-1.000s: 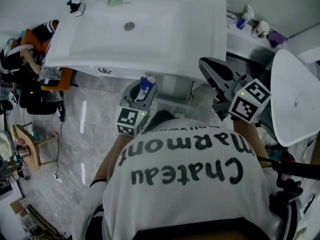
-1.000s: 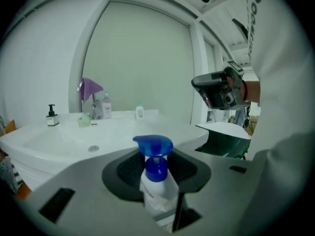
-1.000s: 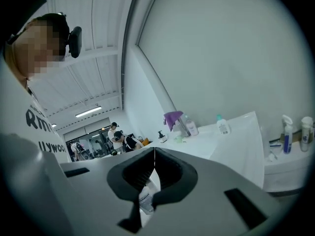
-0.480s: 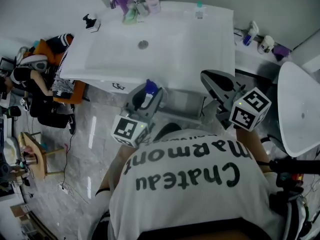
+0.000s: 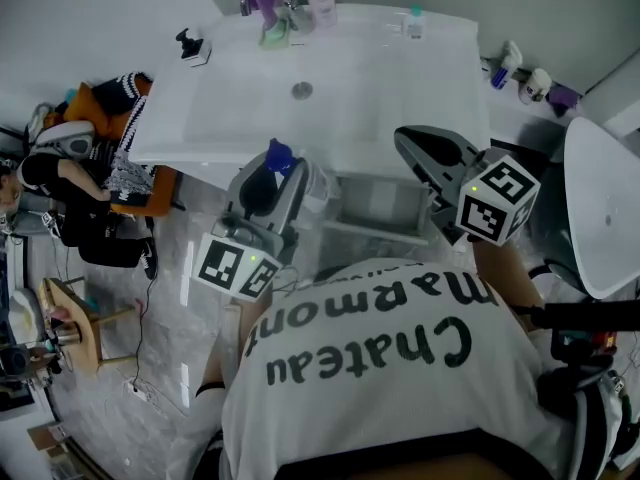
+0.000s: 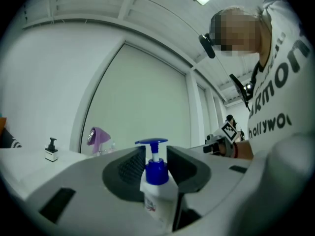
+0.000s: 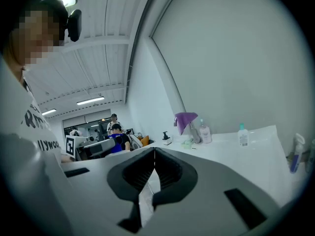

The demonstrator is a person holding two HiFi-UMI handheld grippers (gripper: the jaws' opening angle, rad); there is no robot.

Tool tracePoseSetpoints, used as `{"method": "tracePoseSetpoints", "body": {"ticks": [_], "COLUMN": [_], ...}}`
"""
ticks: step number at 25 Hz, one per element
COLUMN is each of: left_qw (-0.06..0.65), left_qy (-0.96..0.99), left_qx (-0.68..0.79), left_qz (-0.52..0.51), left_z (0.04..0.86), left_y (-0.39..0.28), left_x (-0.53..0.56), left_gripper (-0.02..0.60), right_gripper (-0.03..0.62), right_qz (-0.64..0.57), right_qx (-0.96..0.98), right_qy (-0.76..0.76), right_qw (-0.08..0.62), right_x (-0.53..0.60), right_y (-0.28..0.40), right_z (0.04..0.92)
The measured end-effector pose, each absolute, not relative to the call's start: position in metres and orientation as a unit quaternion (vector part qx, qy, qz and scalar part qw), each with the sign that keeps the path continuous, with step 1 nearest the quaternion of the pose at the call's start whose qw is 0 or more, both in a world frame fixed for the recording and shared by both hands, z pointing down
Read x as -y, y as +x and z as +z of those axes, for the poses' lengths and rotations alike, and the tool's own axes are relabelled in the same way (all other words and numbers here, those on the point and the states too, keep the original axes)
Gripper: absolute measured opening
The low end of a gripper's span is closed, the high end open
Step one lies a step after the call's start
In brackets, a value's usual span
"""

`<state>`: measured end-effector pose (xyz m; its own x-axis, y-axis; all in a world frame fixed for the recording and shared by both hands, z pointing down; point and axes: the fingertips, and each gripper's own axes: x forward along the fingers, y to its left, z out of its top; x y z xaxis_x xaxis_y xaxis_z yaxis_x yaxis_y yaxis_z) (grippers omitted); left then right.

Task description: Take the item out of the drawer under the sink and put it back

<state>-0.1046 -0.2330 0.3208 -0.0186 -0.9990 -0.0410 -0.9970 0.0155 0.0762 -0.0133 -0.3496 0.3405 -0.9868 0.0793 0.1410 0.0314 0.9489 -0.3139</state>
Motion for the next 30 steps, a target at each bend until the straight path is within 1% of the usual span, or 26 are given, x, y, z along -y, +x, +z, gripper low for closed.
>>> {"method": "tracePoseSetpoints", "body": {"ticks": [9, 10, 12, 13, 16, 19, 23, 30], "left_qw": [0.018, 0.018, 0.022, 0.023, 0.015, 0.017, 0.017, 0.003], "left_qy": [0.712, 0.716, 0.726, 0.73, 0.739, 0.75, 0.77, 0.784], "left_qx": [0.699, 0.695, 0.684, 0.679, 0.67, 0.655, 0.631, 0.615], "left_qz": [-0.059, -0.064, -0.073, -0.074, -0.073, -0.094, -0.093, -0.086], "left_z": [0.297, 0.295, 0.293, 0.293, 0.289, 0.281, 0.276, 0.266], "left_y": [-0.186, -0.194, -0.207, -0.213, -0.231, -0.251, -0.268, -0.263], "left_x": [0.165, 0.157, 0.144, 0.138, 0.12, 0.111, 0.107, 0.116], "left_gripper": [0.13, 0.114, 0.11, 0.091, 0.087, 0.086, 0.086, 0.086], "right_gripper": [0.011, 0.011, 0.011, 0.011, 0.011, 0.011, 0.011, 0.011], "right_qz": [0.16, 0.162, 0.165, 0.164, 0.153, 0.142, 0.143, 0.148], "right_qx": [0.984, 0.984, 0.984, 0.984, 0.986, 0.987, 0.983, 0.977], "right_qy": [-0.003, 0.002, 0.01, 0.012, 0.02, 0.047, 0.093, 0.127], "right_qw": [0.075, 0.073, 0.067, 0.064, 0.061, 0.064, 0.066, 0.084], "right_x": [0.276, 0.268, 0.252, 0.244, 0.218, 0.205, 0.194, 0.196], "right_y": [-0.084, -0.091, -0.105, -0.111, -0.128, -0.136, -0.14, -0.128], "right_z": [0.328, 0.326, 0.323, 0.321, 0.317, 0.315, 0.317, 0.328]}}
